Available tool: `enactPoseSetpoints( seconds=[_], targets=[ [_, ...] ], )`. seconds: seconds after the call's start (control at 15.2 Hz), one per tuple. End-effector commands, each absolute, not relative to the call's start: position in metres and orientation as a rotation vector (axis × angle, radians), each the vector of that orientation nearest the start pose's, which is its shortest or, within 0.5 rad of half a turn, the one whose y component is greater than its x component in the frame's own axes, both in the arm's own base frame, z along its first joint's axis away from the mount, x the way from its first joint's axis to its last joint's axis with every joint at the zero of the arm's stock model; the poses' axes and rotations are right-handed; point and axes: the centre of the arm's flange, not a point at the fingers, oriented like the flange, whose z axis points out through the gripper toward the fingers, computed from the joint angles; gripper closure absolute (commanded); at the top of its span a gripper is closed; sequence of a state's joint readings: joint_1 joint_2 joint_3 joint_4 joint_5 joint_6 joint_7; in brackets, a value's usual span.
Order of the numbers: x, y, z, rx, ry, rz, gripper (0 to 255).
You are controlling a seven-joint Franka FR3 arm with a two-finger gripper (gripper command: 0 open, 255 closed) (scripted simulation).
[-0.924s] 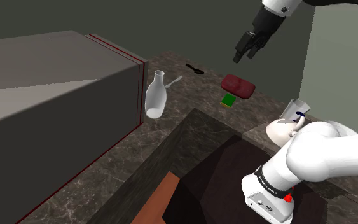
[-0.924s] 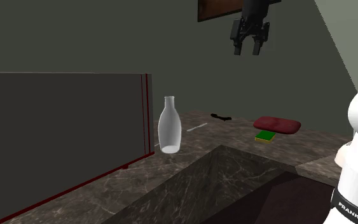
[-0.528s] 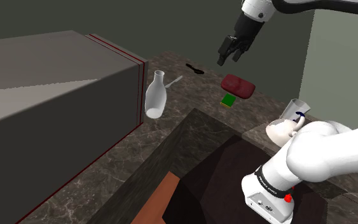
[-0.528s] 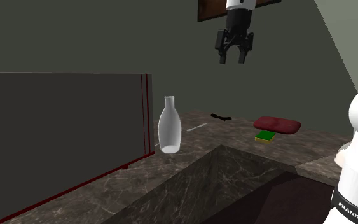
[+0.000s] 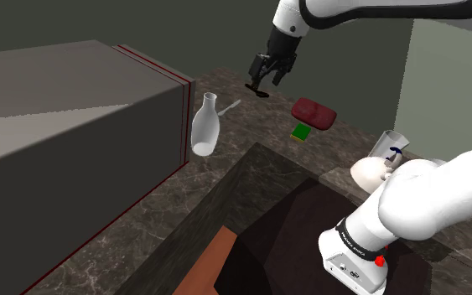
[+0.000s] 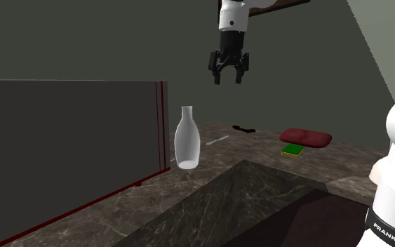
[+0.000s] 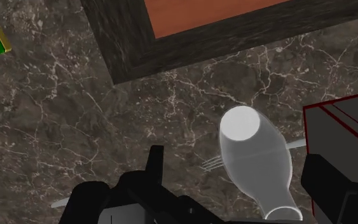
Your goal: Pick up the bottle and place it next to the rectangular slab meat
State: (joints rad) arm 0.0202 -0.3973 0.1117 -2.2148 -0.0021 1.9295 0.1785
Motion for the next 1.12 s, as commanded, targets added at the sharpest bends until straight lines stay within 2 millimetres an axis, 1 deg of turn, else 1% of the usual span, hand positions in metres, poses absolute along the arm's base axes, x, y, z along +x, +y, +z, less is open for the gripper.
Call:
enactPoseSetpoints(
  seconds=[0.0, 0.66, 0.73, 1.06],
  targets=[
    [0.463, 0.079, 0.529, -3.158, 0.086, -0.171, 0],
    [0.563, 0.142, 0.466, -3.139, 0.097, -0.116, 0],
    [0.57, 0.146, 0.461, -3.138, 0.098, -0.112, 0],
    [0.572, 0.146, 0.435, -3.138, 0.098, -0.112, 0]
  ],
)
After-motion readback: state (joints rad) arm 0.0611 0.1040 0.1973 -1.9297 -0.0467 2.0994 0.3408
